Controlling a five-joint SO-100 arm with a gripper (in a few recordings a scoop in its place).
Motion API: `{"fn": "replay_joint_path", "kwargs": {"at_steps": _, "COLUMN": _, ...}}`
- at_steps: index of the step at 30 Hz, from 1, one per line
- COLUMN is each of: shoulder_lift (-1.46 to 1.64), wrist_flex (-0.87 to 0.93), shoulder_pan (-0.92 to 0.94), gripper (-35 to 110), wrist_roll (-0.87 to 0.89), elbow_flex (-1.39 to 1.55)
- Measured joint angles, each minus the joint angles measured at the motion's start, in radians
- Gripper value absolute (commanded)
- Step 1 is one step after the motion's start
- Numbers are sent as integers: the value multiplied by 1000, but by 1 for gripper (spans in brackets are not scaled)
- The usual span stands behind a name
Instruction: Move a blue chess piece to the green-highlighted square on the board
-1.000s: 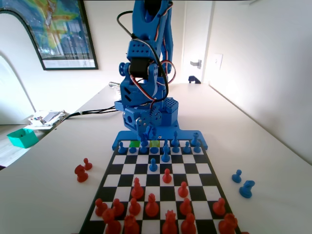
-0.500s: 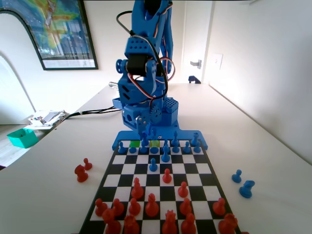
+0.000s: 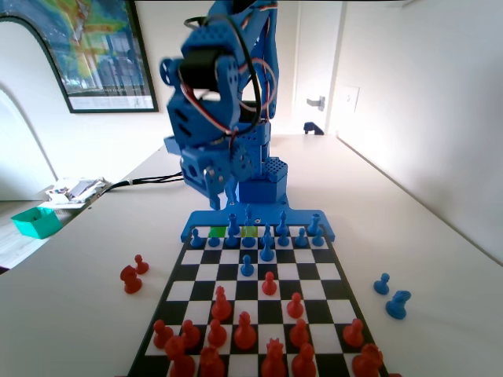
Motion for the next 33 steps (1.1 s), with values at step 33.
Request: {"fn": "replay_joint_path", "kwargs": {"at_steps": 33, "shoulder_lift": 58, "wrist_flex": -120, "shoulder_pan": -245, "gripper": 17, "wrist_roll": 687, "elbow_flex": 138}}
